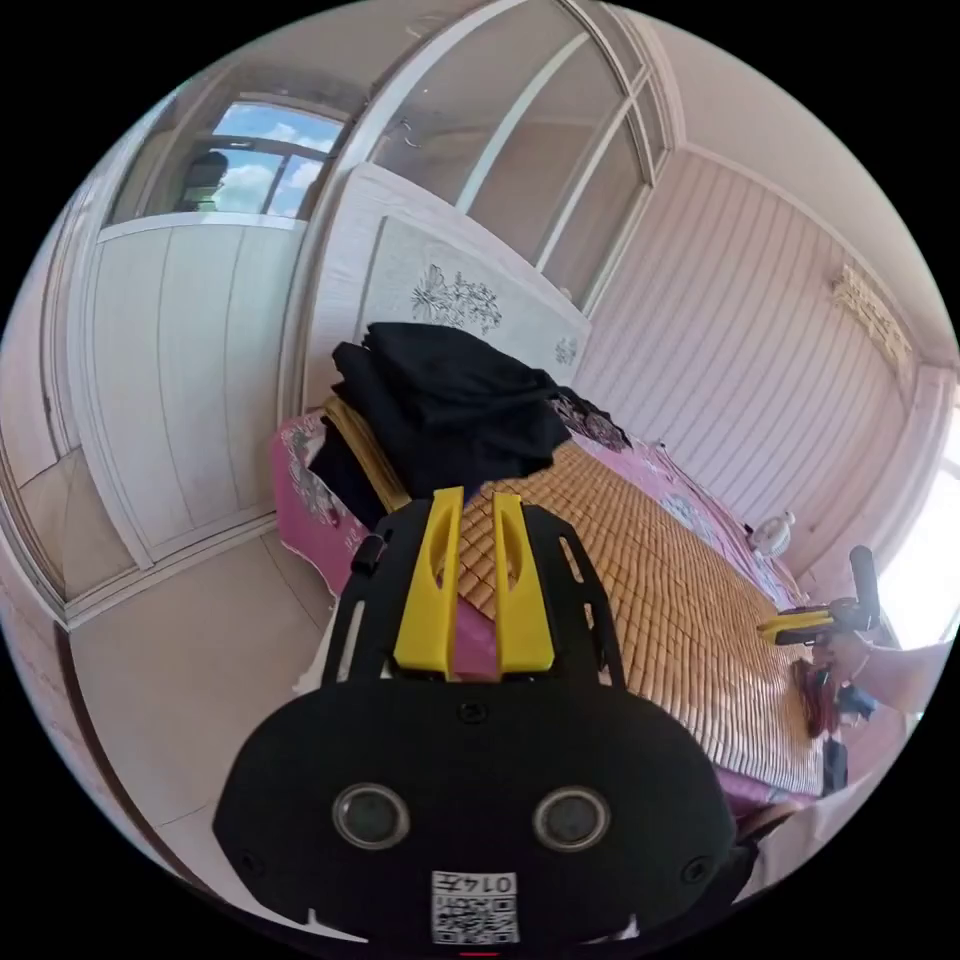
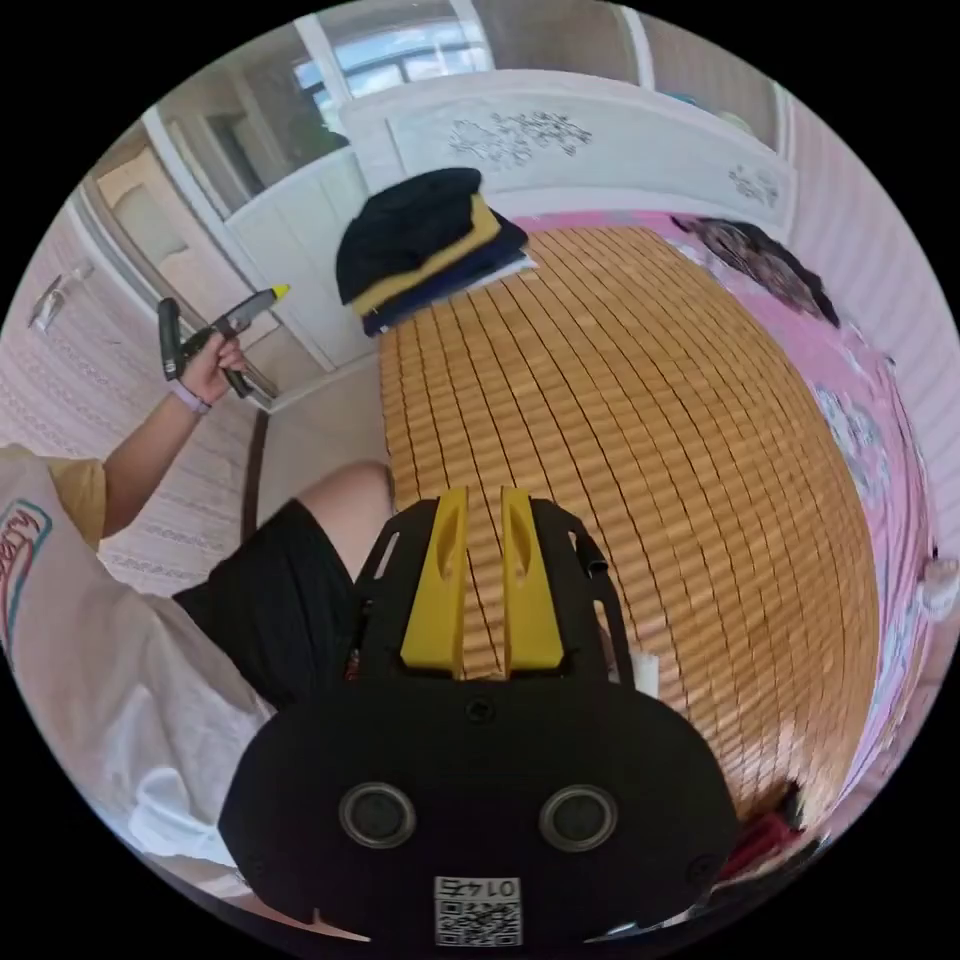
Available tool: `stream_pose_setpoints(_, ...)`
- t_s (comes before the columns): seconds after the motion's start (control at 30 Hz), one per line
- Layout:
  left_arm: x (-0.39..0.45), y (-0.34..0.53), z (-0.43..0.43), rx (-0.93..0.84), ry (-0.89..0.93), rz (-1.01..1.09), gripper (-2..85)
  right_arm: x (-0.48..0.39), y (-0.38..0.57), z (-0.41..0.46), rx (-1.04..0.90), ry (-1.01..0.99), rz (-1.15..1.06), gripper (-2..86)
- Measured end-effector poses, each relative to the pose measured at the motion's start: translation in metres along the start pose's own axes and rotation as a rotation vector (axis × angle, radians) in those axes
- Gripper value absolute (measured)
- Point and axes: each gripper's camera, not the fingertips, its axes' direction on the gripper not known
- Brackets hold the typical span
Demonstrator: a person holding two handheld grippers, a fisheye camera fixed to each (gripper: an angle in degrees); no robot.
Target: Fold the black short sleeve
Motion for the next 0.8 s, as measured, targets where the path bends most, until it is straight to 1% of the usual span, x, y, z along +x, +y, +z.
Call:
stream_pose_setpoints(0.03, 0.014, 0.007, -0.002, -0.019, 0.027, 0.018, 2.3, 0.001, 0.035, -0.006, -0.011, 0.031, 0.054, 5.2)
stream_pose_setpoints(0.1, 0.077, 0.023, -0.006, -0.087, 0.150, 0.090, -0.3, -0.015, 0.164, -0.040, -0.020, 0.205, 0.213, 4.0)
stream_pose_setpoints(0.13, 0.094, 0.024, -0.006, -0.102, 0.183, 0.109, -0.5, -0.023, 0.193, -0.049, -0.020, 0.267, 0.242, 3.7)
stream_pose_setpoints(0.2, 0.172, 0.017, -0.004, -0.158, 0.355, 0.217, -0.8, -0.057, 0.299, -0.083, -0.002, 0.492, 0.402, 2.8)
stream_pose_setpoints(0.23, 0.192, 0.013, -0.003, -0.174, 0.407, 0.244, -0.9, -0.064, 0.324, -0.089, 0.001, 0.533, 0.452, 2.6)
stream_pose_setpoints(0.3, 0.275, -0.003, 0.006, -0.250, 0.587, 0.353, -0.9, -0.089, 0.413, -0.106, -0.011, 0.631, 0.631, 2.1)
stream_pose_setpoints(0.33, 0.296, -0.006, 0.008, -0.266, 0.619, 0.391, -0.9, -0.094, 0.433, -0.109, -0.009, 0.645, 0.672, 2.1)
stream_pose_setpoints(0.4, 0.378, -0.013, 0.011, -0.338, 0.673, 0.566, -0.9, -0.113, 0.506, -0.118, 0.061, 0.673, 0.823, 2.5)
stream_pose_setpoints(0.43, 0.397, -0.015, 0.011, -0.355, 0.684, 0.599, -0.9, -0.116, 0.521, -0.119, 0.081, 0.672, 0.854, 2.8)
stream_pose_setpoints(0.47, 0.434, -0.018, 0.010, -0.391, 0.720, 0.650, -0.7, -0.122, 0.551, -0.121, 0.110, 0.671, 0.902, 3.3)
stream_pose_setpoints(0.5, 0.469, -0.022, 0.008, -0.436, 0.772, 0.691, -0.5, -0.125, 0.577, -0.121, 0.125, 0.672, 0.934, 4.0)
stream_pose_setpoints(0.53, 0.487, -0.024, 0.007, -0.461, 0.800, 0.709, -0.4, -0.126, 0.591, -0.121, 0.132, 0.676, 0.956, 4.4)
stream_pose_setpoints(0.6, 0.555, -0.028, 0.002, -0.526, 0.892, 0.802, 1.1, -0.126, 0.647, -0.121, 0.169, 0.655, 1.060, 5.1)
stream_pose_setpoints(0.63, 0.573, -0.029, -0.001, -0.535, 0.904, 0.836, 1.8, -0.125, 0.662, -0.122, 0.187, 0.634, 1.082, 5.3)
stream_pose_setpoints(0.7, 0.646, -0.033, -0.007, -0.549, 0.923, 0.938, 4.5, -0.123, 0.721, -0.123, 0.271, 0.546, 1.135, 6.2)
stream_pose_setpoints(0.73, 0.665, -0.034, -0.008, -0.551, 0.931, 0.957, 5.1, -0.121, 0.736, -0.124, 0.285, 0.533, 1.146, 6.4)
stream_pose_setpoints(0.8, 0.742, -0.037, -0.008, -0.563, 0.986, 1.023, 6.1, -0.113, 0.792, -0.126, 0.325, 0.530, 1.196, 7.1)
